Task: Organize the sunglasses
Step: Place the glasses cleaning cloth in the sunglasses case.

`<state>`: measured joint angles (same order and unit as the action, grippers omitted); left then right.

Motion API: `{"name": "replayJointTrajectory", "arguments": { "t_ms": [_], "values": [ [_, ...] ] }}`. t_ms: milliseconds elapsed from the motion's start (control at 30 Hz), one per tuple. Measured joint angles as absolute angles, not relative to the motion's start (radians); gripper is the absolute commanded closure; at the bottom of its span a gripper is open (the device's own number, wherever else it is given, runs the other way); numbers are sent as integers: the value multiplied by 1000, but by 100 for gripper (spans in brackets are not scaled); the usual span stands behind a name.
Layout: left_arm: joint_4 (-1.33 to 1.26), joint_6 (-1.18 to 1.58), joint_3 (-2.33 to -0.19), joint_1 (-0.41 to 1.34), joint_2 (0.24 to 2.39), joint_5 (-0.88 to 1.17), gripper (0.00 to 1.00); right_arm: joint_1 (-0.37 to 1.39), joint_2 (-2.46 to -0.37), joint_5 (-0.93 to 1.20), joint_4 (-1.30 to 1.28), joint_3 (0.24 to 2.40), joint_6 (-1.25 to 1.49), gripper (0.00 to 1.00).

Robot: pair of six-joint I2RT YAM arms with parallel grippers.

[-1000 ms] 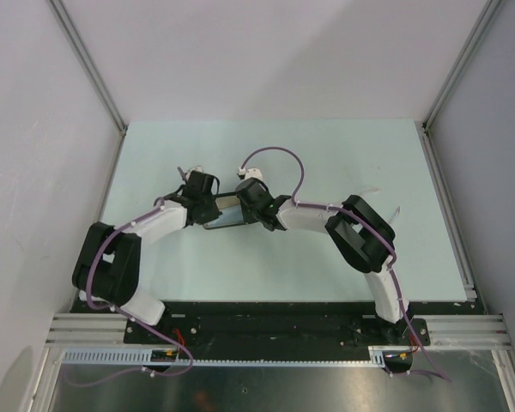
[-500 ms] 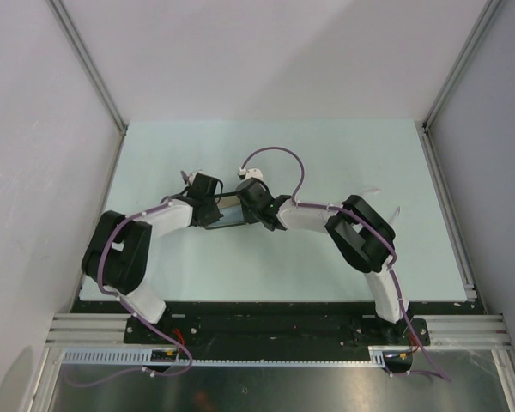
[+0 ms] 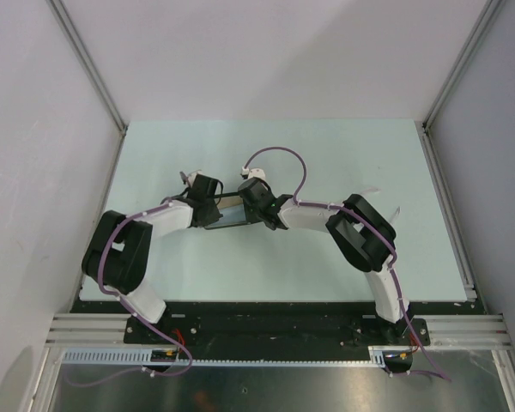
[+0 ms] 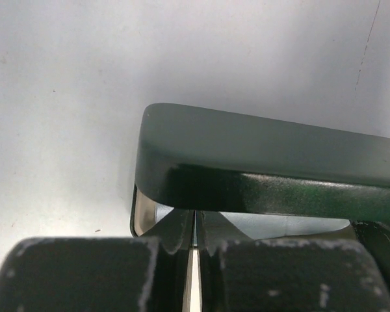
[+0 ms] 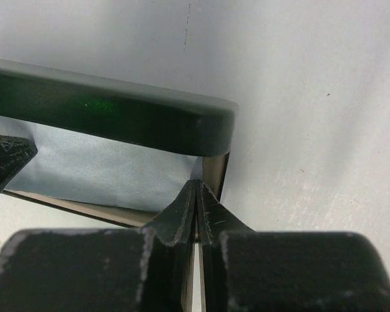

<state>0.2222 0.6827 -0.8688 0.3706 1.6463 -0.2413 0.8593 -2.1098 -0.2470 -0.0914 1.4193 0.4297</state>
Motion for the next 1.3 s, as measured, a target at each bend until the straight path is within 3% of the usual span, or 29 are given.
{"name": "replayJointTrajectory", "arguments": {
  "t_ms": [133, 233, 300, 900, 1100, 1300],
  "values": [
    [219, 682, -861, 369, 1637, -242, 89, 857, -2109, -246, -88, 1417, 434, 96],
    [220, 682, -854, 368, 1629, -244, 75, 857, -2109, -246, -85, 1415, 435, 96],
    [222, 682, -850, 367, 1621, -244, 71, 857, -2109, -246, -84, 1414, 435, 96],
    [230, 682, -826, 357, 1594, -252, 70, 857, -2109, -246, -83, 1414, 437, 94],
    [234, 684, -823, 357, 1595, -257, 69, 855, -2098, -246, -78, 1406, 435, 89],
    [233, 684, -823, 357, 1596, -258, 61, 849, -2047, -254, -81, 1399, 433, 75]
  ]
}}
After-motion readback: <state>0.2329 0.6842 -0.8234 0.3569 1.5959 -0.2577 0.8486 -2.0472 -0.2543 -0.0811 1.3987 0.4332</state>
